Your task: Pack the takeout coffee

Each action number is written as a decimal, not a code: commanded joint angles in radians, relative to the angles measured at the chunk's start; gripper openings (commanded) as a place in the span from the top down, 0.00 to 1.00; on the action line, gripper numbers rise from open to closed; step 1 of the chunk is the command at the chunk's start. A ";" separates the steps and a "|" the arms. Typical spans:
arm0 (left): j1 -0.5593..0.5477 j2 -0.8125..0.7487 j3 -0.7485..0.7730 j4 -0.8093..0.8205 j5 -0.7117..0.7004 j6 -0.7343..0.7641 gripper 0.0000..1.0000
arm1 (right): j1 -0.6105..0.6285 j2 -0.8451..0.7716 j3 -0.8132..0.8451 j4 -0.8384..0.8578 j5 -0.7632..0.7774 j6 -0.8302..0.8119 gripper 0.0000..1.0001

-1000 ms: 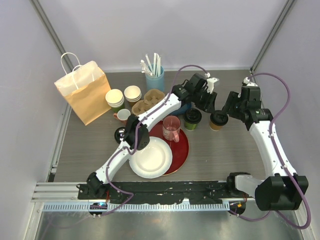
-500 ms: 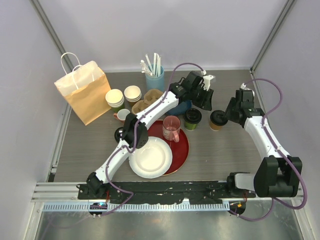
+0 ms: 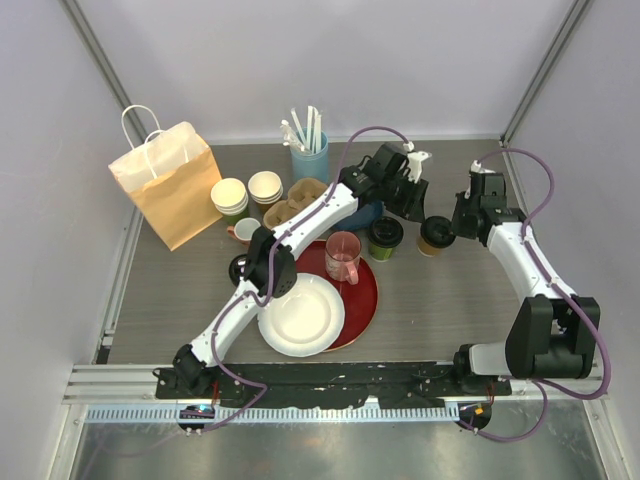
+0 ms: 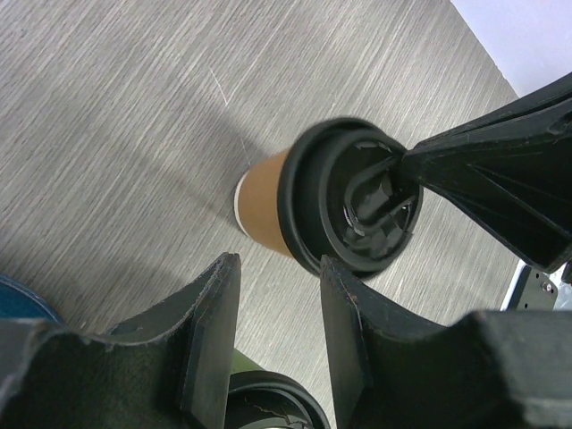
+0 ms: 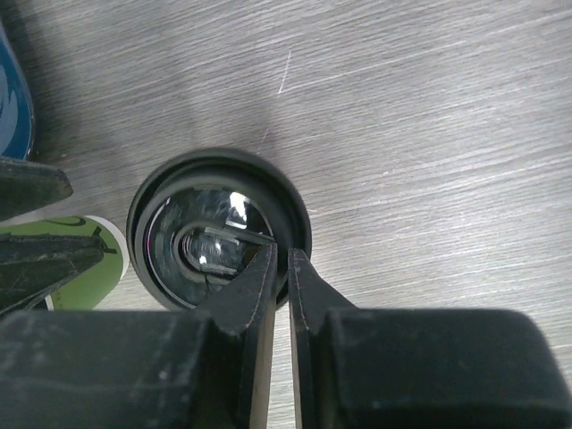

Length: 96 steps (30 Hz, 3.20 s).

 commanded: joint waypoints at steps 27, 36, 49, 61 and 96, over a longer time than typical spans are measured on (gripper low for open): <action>0.048 -0.121 -0.056 -0.035 0.068 0.015 0.56 | -0.006 0.049 0.126 -0.073 -0.588 -1.149 0.99; 0.048 -0.117 -0.080 -0.029 0.085 -0.005 0.57 | 0.020 0.166 0.216 -0.214 -0.517 -1.262 0.99; 0.039 -0.111 -0.099 -0.024 0.123 -0.048 0.59 | 0.089 0.092 0.191 -0.027 -0.375 -1.042 0.57; 0.010 -0.121 -0.067 -0.046 0.143 -0.117 0.61 | 0.091 -0.080 0.145 0.152 -0.183 -0.489 0.49; -0.036 -0.077 -0.102 -0.072 0.051 -0.107 0.66 | 0.089 -0.063 -0.103 0.100 -0.043 0.118 0.66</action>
